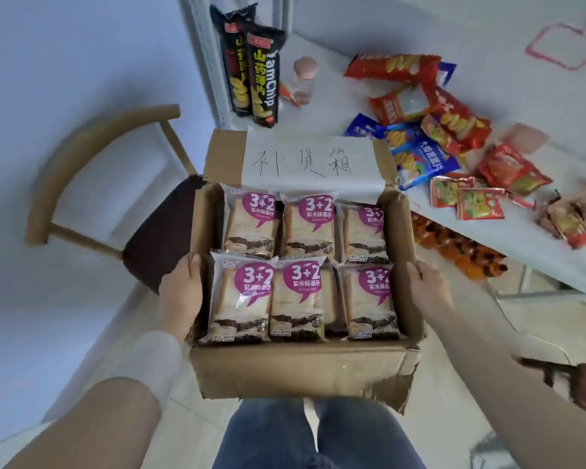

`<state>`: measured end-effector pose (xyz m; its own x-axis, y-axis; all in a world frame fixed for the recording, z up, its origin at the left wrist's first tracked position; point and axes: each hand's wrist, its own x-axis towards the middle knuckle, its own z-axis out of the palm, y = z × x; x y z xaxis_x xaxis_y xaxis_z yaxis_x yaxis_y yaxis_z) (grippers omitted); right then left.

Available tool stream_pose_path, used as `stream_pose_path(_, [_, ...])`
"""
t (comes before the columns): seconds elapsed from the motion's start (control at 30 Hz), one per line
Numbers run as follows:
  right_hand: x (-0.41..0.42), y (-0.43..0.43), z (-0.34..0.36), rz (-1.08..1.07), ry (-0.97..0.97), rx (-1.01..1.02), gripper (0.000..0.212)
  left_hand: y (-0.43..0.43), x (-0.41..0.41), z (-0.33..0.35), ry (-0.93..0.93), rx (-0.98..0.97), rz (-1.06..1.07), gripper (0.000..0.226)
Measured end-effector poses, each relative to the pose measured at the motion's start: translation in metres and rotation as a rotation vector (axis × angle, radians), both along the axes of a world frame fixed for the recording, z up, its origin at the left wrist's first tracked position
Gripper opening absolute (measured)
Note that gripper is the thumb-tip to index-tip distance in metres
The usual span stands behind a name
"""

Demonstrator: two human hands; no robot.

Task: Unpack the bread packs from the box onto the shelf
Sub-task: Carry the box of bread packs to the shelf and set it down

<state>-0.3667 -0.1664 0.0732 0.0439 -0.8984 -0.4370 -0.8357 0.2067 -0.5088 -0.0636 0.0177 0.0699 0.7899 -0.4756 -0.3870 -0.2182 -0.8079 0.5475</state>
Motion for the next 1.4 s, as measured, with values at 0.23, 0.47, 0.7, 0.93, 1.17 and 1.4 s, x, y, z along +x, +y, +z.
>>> stream_pose_path(0.23, [-0.189,0.045,0.006,-0.383,-0.017,-0.068,0.031,-0.076,-0.138,0.010,0.049,-0.063,-0.344,0.040])
stream_pose_path(0.47, [-0.370,0.099,0.018,-0.682,-0.023,-0.095,0.031,-0.143,-0.314,0.014,0.013,-0.089,-0.692,0.040])
stream_pose_path(0.7, [-0.508,0.140,0.016,-1.031,-0.025,-0.099,0.028,-0.227,-0.491,0.008,-0.026,-0.096,-1.060,0.042])
stream_pose_path(0.93, [-0.617,0.129,0.004,-1.376,0.006,-0.088,0.032,-0.321,-0.672,0.005,-0.021,-0.162,-1.407,0.040])
stream_pose_path(1.17, [-0.710,0.107,-0.008,-1.705,0.015,-0.093,0.034,-0.398,-0.848,-0.011,0.029,-0.103,-1.649,0.042])
stream_pose_path(1.4, [-0.807,0.094,-0.066,-1.900,-0.026,-0.076,0.034,-0.429,-1.009,-0.060,0.075,-0.020,-1.787,0.041])
